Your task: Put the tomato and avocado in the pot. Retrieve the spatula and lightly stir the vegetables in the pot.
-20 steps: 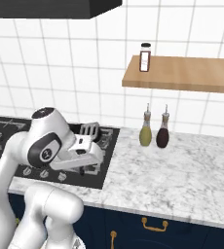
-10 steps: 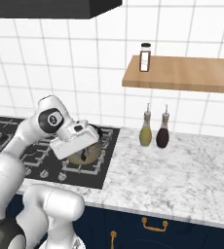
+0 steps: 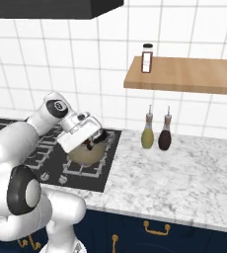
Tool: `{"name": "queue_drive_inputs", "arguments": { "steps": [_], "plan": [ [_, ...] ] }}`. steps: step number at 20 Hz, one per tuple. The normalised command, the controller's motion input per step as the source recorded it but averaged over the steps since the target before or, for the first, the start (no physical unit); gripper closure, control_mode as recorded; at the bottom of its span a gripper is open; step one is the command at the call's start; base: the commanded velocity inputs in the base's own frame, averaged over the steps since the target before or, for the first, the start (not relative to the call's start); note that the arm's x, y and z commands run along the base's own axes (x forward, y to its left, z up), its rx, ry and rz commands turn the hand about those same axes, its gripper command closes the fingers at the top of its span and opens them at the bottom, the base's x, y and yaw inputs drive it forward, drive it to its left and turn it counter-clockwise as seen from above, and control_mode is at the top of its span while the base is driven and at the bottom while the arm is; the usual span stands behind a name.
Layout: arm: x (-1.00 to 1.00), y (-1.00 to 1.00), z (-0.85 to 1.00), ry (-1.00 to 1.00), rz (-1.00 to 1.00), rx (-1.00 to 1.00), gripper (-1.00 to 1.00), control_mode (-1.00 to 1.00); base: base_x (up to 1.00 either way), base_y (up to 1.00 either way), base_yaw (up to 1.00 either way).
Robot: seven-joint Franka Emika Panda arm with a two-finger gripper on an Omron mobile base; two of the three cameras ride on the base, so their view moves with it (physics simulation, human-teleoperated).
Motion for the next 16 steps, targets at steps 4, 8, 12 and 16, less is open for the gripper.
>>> {"name": "queue_drive_inputs", "arguments": {
  "steps": [4,8,12,16],
  "plan": [
    [0.38,0.06,0.08,0.17,0.06,-0.31,1.00,-1.00,0.00,0.00,0.00],
    [-0.55,0.25,0.00,0.12,0.12,-0.32,1.00,-1.00,0.00,0.00,0.00],
    [-0.92,0.33,0.15,0.07,0.19,-0.21,1.00,-1.00,0.00,0.00,0.00],
    [-0.07,0.28,0.44,0.03,0.26,-0.03,1.00,-1.00,0.00,0.00,0.00]
  ]
}}
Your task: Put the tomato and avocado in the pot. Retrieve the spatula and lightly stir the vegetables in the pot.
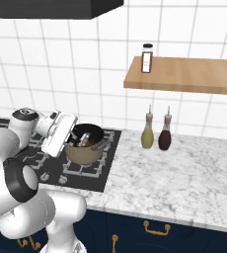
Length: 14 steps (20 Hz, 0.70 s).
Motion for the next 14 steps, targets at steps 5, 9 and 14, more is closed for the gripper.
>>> {"name": "queue_drive_inputs", "arguments": {
  "steps": [5,9,14],
  "plan": [
    [0.18,0.07,0.25,0.23,0.25,-0.02,1.00,-1.00,0.00,0.00,0.00],
    [0.40,0.00,0.00,0.49,0.11,-0.17,1.00,-1.00,0.00,0.00,0.00],
    [0.75,0.00,0.00,0.20,0.02,-0.13,1.00,-1.00,0.00,0.00,0.00]
  ]
}}
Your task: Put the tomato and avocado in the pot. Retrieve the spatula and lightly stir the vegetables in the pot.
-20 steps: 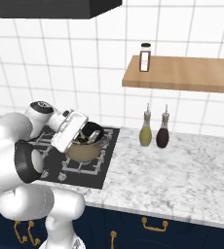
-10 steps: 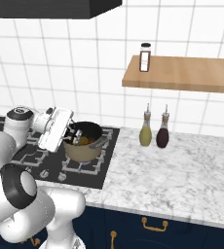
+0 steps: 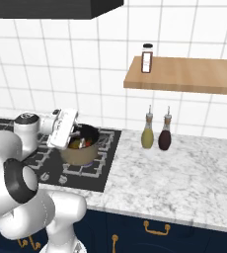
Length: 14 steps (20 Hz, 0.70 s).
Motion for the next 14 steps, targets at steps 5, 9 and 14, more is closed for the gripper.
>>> {"name": "queue_drive_inputs", "arguments": {
  "steps": [5,9,14],
  "plan": [
    [0.87,0.13,-0.12,0.21,0.00,-0.14,1.00,-1.00,0.00,0.00,0.00],
    [0.55,0.52,-0.23,0.32,0.00,-0.10,1.00,-1.00,0.00,0.00,0.00],
    [0.04,0.28,-0.47,0.03,-0.03,-0.16,1.00,-1.00,0.00,0.00,0.00]
  ]
}}
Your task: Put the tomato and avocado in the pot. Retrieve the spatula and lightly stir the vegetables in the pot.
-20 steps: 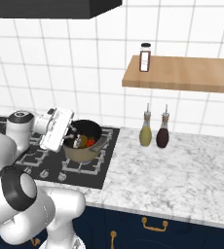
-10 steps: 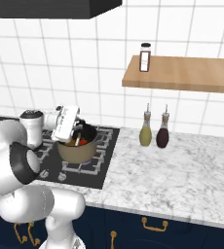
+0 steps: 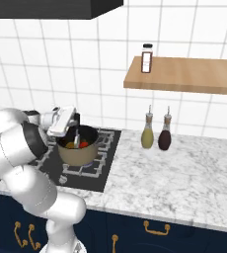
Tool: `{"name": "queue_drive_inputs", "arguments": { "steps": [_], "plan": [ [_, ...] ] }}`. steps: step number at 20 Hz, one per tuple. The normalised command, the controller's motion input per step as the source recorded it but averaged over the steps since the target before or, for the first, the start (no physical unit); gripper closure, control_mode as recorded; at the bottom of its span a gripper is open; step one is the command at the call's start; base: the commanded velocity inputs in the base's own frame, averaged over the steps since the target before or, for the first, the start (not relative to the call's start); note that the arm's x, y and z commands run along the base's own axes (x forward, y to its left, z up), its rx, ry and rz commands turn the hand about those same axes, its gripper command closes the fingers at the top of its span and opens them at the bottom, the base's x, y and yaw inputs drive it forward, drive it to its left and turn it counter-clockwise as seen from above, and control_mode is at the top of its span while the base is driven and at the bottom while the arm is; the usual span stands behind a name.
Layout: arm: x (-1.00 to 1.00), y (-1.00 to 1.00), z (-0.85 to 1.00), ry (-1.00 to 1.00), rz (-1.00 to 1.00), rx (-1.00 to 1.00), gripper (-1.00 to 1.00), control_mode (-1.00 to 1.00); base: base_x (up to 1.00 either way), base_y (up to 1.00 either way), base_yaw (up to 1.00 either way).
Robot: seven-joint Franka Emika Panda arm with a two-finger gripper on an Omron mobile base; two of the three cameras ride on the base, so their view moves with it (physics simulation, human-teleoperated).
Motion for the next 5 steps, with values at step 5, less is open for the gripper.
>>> {"name": "queue_drive_inputs", "arguments": {
  "steps": [5],
  "plan": [
    [0.01,0.02,-0.99,0.07,-0.05,-0.19,1.00,-1.00,0.00,0.00,0.00]
  ]
}}
